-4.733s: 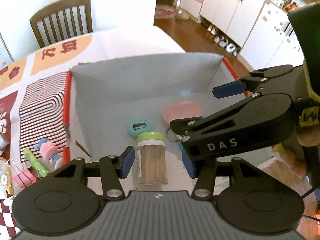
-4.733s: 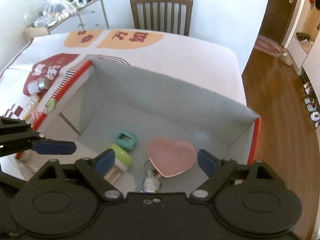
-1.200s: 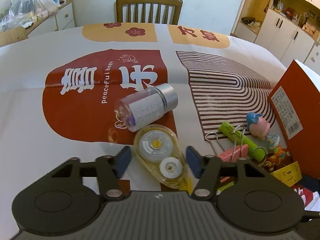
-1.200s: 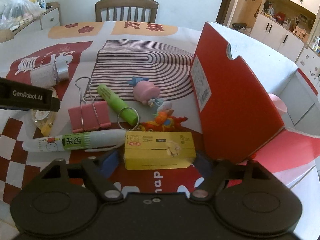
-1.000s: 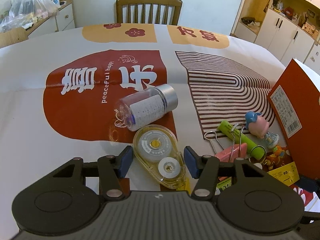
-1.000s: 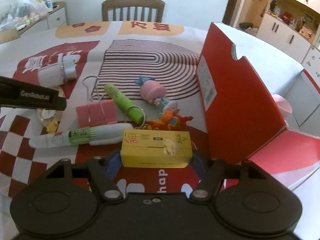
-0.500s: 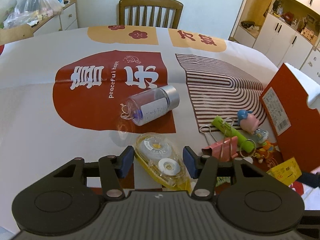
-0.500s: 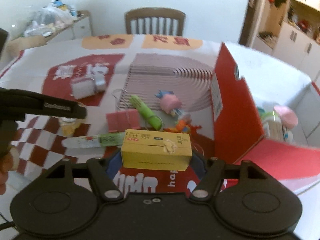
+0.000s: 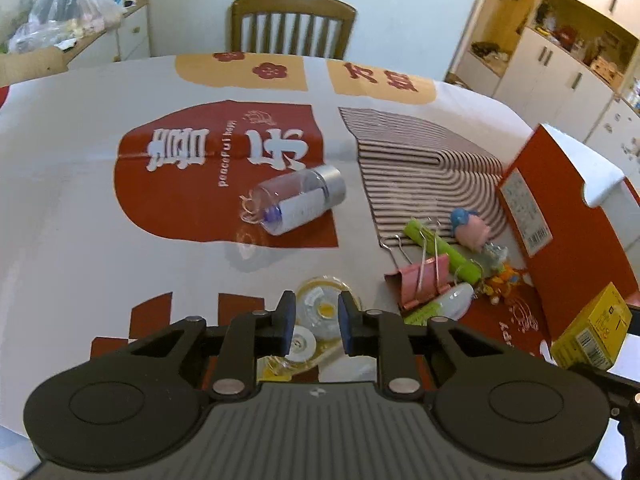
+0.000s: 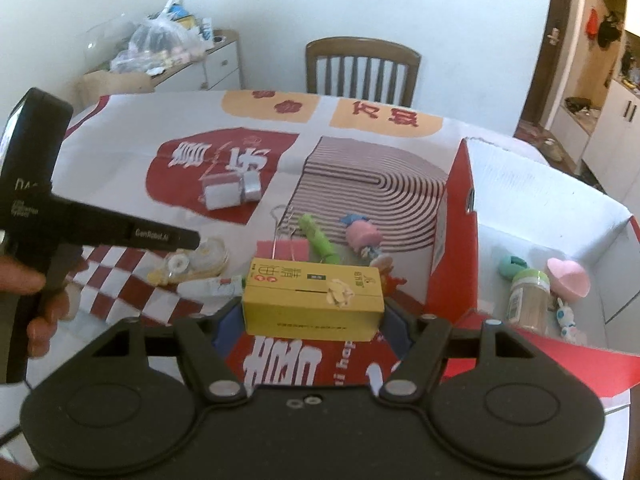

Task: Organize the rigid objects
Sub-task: 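Lift the yellow box with the right gripper while the left gripper grasps the correction tape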

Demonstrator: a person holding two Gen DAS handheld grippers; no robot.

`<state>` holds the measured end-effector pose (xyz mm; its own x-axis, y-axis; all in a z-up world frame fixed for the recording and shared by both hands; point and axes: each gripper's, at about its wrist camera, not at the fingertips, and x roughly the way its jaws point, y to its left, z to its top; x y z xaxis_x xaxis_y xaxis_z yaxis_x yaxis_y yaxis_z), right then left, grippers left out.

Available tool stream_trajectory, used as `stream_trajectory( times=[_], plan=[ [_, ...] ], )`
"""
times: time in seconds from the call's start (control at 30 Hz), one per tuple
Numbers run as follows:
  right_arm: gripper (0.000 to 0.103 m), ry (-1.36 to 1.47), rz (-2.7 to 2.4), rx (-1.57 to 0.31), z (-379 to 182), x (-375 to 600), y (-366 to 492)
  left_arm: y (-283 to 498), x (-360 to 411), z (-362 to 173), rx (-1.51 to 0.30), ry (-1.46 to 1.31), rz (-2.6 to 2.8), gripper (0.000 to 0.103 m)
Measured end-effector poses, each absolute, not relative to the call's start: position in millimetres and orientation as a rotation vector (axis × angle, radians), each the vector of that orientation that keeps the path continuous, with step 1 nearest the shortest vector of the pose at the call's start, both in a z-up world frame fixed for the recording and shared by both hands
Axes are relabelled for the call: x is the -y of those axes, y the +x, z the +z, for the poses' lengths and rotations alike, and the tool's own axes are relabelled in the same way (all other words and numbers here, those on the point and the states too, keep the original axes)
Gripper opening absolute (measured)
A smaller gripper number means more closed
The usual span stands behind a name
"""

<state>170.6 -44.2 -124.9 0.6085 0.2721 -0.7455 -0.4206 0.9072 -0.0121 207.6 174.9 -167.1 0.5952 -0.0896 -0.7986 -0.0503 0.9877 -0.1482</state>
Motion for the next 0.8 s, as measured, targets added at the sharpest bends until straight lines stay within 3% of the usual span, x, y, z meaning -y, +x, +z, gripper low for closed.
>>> stream_trajectory(
  times=[0.03, 0.07, 0.13, 0.7, 0.8],
  plan=[
    [0.070, -0.192, 0.405, -0.829, -125, 47, 169, 208, -175, -168, -0.939, -0.154, -0.027, 0.035],
    [0.070, -0.188, 0.407, -0.836, -125, 49, 169, 208, -175, -170, -0.944, -0.150, -0.031, 0.053],
    [0.070, -0.182, 0.406, -0.848, -126, 54, 168, 208, -176, -173, -0.938, -0.147, -0.033, 0.070],
    [0.070, -0.180, 0.390, -0.893, -133, 71, 159, 220, -148, -202, -0.951, 0.103, -0.096, 0.070],
    [0.071, -0.185, 0.400, -0.892, -132, 68, 158, 218, -149, -202, -0.943, 0.084, -0.106, 0.062]
  ],
)
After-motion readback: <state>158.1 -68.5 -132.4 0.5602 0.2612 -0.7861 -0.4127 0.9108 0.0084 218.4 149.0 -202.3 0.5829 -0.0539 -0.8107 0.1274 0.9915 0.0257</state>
